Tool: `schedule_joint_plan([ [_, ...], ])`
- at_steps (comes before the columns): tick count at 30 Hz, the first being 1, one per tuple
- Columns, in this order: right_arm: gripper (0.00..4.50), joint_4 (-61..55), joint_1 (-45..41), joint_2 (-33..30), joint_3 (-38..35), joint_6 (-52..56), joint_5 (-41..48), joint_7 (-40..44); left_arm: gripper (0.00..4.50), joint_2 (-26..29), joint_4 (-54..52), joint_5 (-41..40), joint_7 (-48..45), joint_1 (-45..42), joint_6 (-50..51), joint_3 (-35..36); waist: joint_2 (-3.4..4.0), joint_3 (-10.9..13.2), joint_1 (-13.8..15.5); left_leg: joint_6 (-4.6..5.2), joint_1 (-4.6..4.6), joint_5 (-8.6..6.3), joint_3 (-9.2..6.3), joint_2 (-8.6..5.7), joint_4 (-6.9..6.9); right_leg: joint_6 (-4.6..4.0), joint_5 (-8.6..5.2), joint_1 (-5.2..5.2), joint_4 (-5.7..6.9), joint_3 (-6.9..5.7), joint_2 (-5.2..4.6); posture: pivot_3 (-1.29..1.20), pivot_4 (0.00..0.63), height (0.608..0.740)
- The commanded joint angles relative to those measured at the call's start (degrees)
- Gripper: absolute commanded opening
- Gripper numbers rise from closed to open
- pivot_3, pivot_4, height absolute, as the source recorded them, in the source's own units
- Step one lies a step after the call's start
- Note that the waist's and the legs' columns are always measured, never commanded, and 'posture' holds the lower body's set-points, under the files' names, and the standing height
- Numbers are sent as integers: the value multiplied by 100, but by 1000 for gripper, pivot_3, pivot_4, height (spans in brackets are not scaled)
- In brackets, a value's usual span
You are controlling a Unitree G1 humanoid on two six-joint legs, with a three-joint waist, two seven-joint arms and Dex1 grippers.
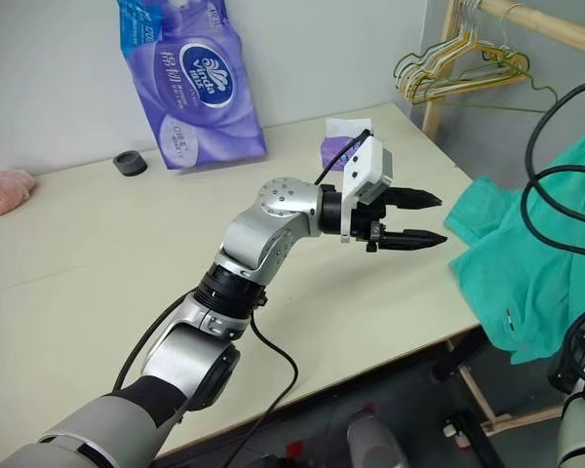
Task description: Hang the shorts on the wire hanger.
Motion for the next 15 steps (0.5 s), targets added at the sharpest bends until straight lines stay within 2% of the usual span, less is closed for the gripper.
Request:
schedule_joint_plan([
  [1, 2781, -501, 345, 272, 333, -675, 193, 256, 3024, 66, -504, -352, -147, 156, 109, 174, 1, -2, 3, 0, 0, 0, -2, 1, 0, 0, 0, 0, 0, -2, 1, -356, 83, 740],
  [4, 2781, -743, 970, 676, 575, -1218, 339, 475, 3024, 324, -788, -474, -160, 462, 255, 279, 0, -11, 6, 0, 0, 0, -6, 2, 0, -1, 0, 0, 4, -3, 1, -335, 76, 740],
  [9, 2781, -597, 2089, 1012, 1130, -3110, 48, 594, 3024, 936, -1043, -240, 419, 1056, 438, 504, 0, -17, 49, 0, 1, 1, -11, -6, 8, 1, 0, 0, 17, -6, -9, -270, 65, 740],
  [12, 2781, -69, 2537, 1495, 1488, -4333, -37, 613, 3024, 1348, -979, 173, 1637, 1724, 569, 1131, -26, -55, 73, 0, 1, 1, -15, -16, 12, 2, 0, 0, 20, -10, -21, -226, 55, 740],
  [15, 2781, 414, 2595, 1892, 1757, -5139, -124, 601, 3024, 1569, -1071, 443, 2268, 2283, 322, 1413, -47, -100, 105, 0, 6, 2, -28, -9, 9, 1, 1, 0, 25, -18, -17, -183, 46, 740],
])
